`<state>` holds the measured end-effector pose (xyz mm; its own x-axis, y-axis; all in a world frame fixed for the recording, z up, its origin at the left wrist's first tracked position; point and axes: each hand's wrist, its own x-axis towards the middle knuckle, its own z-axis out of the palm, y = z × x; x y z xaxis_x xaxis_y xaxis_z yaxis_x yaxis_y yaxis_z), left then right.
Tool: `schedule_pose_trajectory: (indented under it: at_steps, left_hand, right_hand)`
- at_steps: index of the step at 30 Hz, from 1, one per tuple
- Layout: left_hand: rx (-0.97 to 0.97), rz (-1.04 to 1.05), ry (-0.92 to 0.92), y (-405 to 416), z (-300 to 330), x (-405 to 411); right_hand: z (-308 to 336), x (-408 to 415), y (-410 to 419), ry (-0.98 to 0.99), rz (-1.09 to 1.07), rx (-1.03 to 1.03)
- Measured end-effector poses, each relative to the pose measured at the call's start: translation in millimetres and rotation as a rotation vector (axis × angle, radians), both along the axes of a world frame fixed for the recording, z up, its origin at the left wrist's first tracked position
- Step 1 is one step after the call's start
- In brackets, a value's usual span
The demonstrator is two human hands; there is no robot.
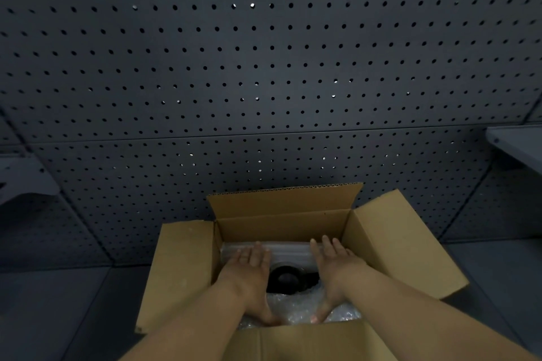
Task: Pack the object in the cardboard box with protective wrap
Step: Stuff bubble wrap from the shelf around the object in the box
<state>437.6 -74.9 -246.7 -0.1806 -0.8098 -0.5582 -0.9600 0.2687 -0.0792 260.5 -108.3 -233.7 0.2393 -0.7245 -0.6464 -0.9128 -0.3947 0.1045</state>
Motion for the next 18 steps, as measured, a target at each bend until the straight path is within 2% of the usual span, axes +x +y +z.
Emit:
schedule_pose_trajectory:
  at_steps: [7, 10, 12, 14, 16, 18]
  left_hand:
    - [-0.069, -0.024, -0.089, 7, -12, -6]
    - [-0.065, -0.016, -0.082, 7, -15, -4]
    - [-0.029, -0.013, -0.036, 4, -11, 1]
    - [0.015, 0.009, 0.035, 1, -3, 6]
    - [0.041, 0.091, 0.134, -4, 3, 11]
    - [0.03, 0.167, 0.21, -9, 7, 12]
  right_hand:
    - [-7, 10, 11, 0.113, 0.068, -0.094]
    - [-10, 9, 14, 0.079, 0.075, -0.12]
    - [-4, 1, 8, -0.02, 0.032, -0.018]
    - [3, -10, -5, -0.209, -0.089, 0.094]
    - [8, -18, -15, -0.386, -0.189, 0.121]
    - [10, -20, -19, -0.449, -0.221, 0.1]
